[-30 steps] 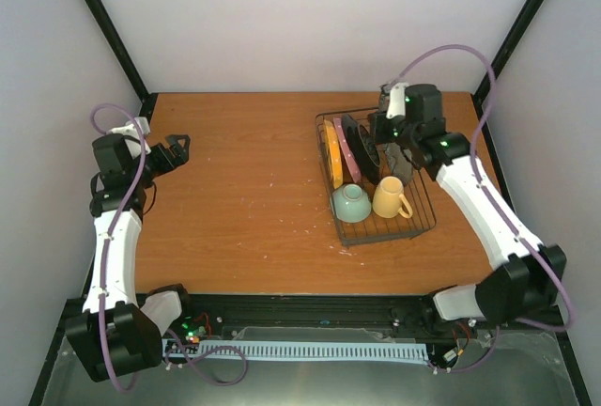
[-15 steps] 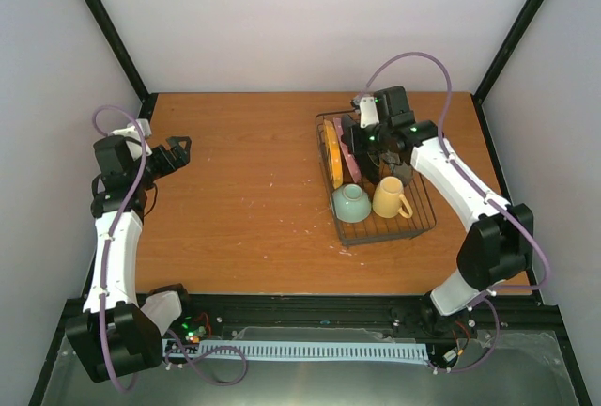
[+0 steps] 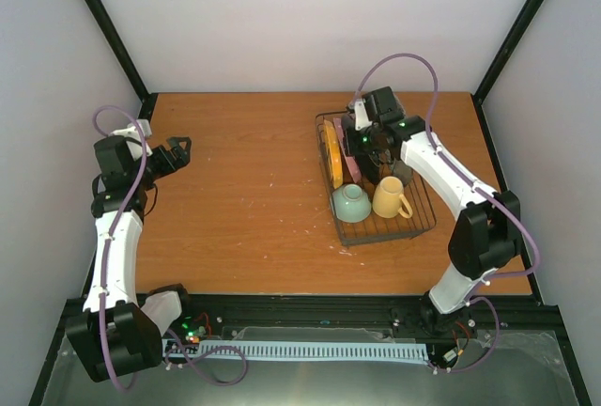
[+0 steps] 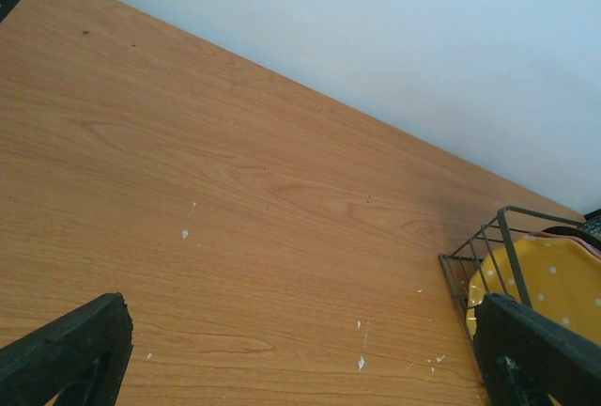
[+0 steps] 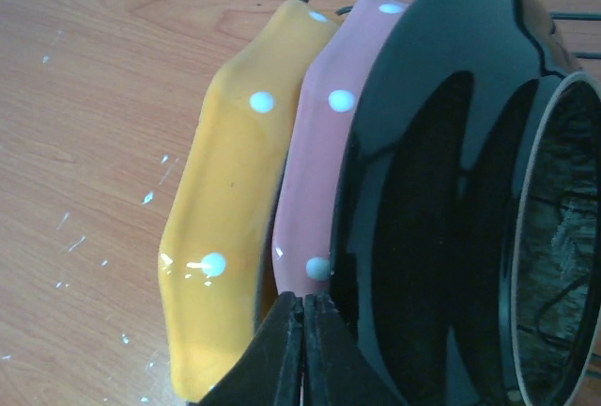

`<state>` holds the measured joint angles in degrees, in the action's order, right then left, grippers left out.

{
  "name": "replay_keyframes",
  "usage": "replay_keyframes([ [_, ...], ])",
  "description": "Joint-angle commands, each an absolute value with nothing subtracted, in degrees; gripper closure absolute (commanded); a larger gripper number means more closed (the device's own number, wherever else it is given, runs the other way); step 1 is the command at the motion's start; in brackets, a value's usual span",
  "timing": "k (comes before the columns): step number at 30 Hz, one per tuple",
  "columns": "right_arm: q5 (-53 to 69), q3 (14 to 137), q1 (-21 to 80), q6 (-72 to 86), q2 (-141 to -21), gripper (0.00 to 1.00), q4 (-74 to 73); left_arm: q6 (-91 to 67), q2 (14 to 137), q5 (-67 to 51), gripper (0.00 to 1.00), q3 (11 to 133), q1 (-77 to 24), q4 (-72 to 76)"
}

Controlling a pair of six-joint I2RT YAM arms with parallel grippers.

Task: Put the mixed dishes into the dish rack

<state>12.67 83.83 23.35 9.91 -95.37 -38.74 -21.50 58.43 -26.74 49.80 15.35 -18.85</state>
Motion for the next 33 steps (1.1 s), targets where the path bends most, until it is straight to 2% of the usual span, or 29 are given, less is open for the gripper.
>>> replay_keyframes([
  [1,5.33,86.77,23.81,9.24,-97.15,0.97,-42.07,-21.24,58.67,-26.59,0.0,49.68,15.16,-16.99],
  [16,-18.8,88.85,23.69,14.53,-97.52,0.97,-46.3,-20.59,58.73,-25.59,0.0,50.18,15.16,-17.38],
  [21,-21.8,88.82,23.05,16.36,-95.69,0.97,-45.94,-20.49,58.4,-25.25,0.0,50.27,15.2,-17.73],
  [24,-22.99,88.83,22.95,17.07,-94.89,0.89,-45.59,-20.38,58.27,-25.2,0.0,50.4,15.18,-17.96],
  [27,-23.17,88.95,22.91,17.33,-94.42,0.72,-45.25,-20.4,58.2,-25.16,0.0,50.61,15.2,-18.07],
  [28,-22.74,88.86,22.92,17.1,-94.17,0.63,-44.77,-20.46,58.05,-25.21,0.0,50.62,15.16,-18.02],
  [33,-17.16,85.79,22.94,14.94,-90.68,0.55,-39.04,-20.69,58.33,-25.7,0.0,50.63,15.2,-17.59],
])
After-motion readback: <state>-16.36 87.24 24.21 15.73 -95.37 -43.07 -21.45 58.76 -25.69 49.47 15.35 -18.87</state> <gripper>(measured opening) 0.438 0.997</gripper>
